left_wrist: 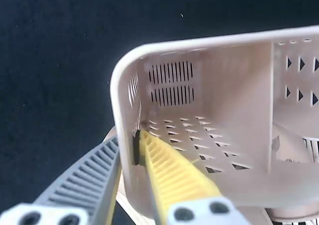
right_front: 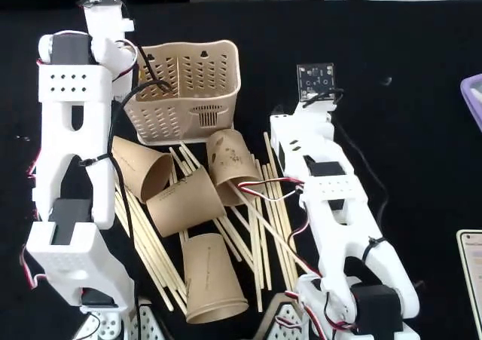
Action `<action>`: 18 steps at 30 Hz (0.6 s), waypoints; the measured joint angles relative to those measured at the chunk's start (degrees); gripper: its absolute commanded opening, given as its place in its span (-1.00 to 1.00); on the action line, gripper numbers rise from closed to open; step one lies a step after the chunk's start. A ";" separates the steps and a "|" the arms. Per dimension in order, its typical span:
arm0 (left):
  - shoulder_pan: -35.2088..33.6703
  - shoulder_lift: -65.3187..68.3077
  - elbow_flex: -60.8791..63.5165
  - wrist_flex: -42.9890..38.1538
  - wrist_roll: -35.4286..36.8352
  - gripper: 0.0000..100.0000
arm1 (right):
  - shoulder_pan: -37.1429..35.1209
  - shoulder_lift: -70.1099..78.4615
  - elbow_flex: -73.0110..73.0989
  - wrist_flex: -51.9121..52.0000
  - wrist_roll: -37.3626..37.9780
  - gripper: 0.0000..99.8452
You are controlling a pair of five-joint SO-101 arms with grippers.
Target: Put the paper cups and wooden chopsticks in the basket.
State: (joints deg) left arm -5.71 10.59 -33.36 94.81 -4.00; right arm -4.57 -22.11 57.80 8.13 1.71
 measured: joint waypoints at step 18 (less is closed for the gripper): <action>-2.11 0.09 -0.09 -0.44 -0.35 -0.57 | 0.09 -11.87 -1.85 14.77 0.00 -0.64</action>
State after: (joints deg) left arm -7.82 10.68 -33.45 94.37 -4.35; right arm -4.48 -33.98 55.96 22.90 1.71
